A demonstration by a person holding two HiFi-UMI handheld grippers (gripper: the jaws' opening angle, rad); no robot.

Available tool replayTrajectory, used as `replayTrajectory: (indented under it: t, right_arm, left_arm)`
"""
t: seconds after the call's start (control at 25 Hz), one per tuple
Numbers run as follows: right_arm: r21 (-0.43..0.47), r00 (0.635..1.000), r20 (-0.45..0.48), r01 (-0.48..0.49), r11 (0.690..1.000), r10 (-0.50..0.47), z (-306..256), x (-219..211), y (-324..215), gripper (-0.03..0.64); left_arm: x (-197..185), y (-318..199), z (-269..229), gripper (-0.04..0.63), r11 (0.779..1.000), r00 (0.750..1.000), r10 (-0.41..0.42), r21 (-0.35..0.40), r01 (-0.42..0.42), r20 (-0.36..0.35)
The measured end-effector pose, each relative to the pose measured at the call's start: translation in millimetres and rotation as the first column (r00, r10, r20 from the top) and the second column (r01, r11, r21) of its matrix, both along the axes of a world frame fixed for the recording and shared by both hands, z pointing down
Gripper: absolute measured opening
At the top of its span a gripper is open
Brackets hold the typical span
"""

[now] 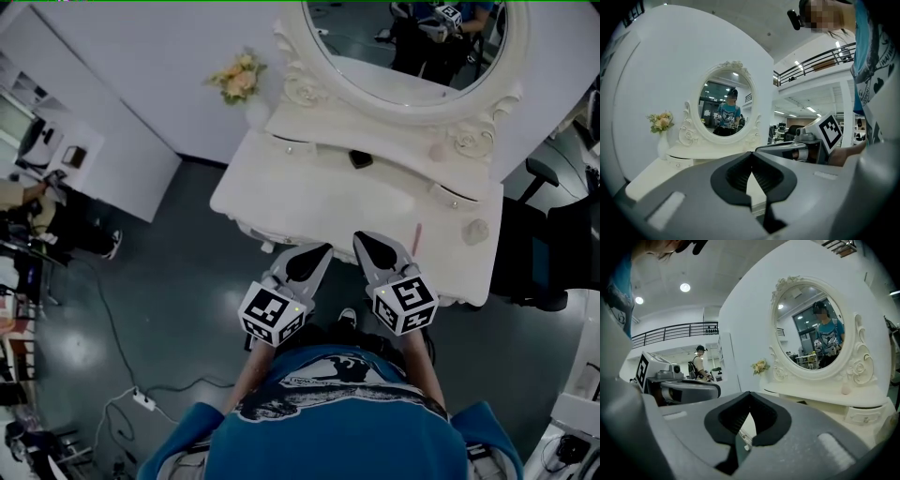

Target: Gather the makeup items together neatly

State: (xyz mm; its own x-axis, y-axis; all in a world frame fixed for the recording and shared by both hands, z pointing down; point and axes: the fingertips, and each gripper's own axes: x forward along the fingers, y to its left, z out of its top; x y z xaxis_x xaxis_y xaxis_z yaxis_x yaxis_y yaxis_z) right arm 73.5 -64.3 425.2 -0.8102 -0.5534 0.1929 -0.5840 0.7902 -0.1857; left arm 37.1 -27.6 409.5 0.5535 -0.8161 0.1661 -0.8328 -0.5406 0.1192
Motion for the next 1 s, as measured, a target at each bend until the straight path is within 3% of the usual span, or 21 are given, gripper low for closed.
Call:
replayTrajectory:
  t: [0.64,1.0]
  right_arm:
    - [-0.095,1.000,-0.001,0.002,0.996,-0.002,30.5,-3.4,-33.5,0.002]
    - [-0.128,0.996,-0.037,-0.089,0.988,0.085,46.1,-19.0,-83.9,0.003]
  left_arm:
    - [-12.0,-33.2,13.9,0.012,0.998,0.999,-0.032,-0.058,0.033,0.024]
    - [-27.9,-80.9,11.2,0.012,0.997,0.998,0.065,-0.052,-0.064,0.021]
